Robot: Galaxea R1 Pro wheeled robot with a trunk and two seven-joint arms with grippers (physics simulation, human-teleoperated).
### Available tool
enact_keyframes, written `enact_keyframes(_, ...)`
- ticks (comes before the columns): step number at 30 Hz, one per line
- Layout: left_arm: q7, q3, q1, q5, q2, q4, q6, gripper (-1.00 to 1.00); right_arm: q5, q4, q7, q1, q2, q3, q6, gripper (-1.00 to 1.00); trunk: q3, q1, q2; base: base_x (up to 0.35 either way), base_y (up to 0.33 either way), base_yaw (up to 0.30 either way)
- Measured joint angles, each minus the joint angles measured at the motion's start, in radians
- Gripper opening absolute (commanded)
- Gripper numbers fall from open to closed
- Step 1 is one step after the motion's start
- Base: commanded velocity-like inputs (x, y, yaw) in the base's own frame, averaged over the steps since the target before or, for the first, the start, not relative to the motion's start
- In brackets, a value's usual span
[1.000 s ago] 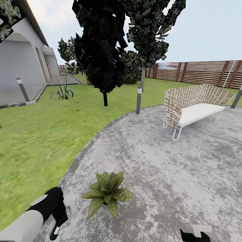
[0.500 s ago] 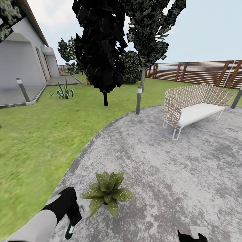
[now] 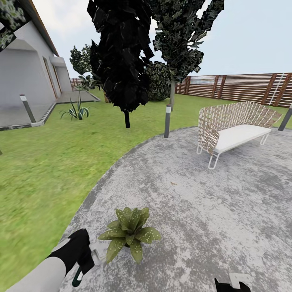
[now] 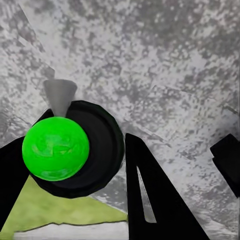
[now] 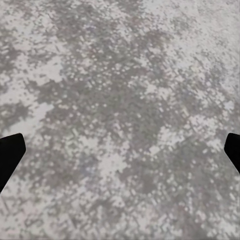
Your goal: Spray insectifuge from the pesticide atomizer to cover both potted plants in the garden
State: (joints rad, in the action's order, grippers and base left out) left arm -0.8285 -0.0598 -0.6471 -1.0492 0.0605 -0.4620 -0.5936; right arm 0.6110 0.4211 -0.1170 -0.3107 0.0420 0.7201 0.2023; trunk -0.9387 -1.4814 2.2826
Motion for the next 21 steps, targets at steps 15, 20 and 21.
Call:
enact_keyframes(15,0.081,0.019,0.040,0.002,-0.015,0.006,-0.001,-1.00,-0.001,0.000,0.000,0.000,0.000,0.000,0.000,1.00,0.000,0.000,0.000,0.000,0.000,0.000)
enact_keyframes(20,0.096,0.024,0.040,0.004,-0.014,-0.001,0.000,-1.00,-0.001,0.000,0.000,0.000,0.001,0.000,0.000,1.00,0.000,0.000,0.000,0.000,0.000,0.000)
enact_keyframes(21,0.097,0.023,0.041,0.006,-0.014,0.003,0.002,-1.00,-0.001,0.000,0.000,0.000,0.000,0.000,0.000,1.00,0.000,0.000,0.000,0.000,0.000,0.000)
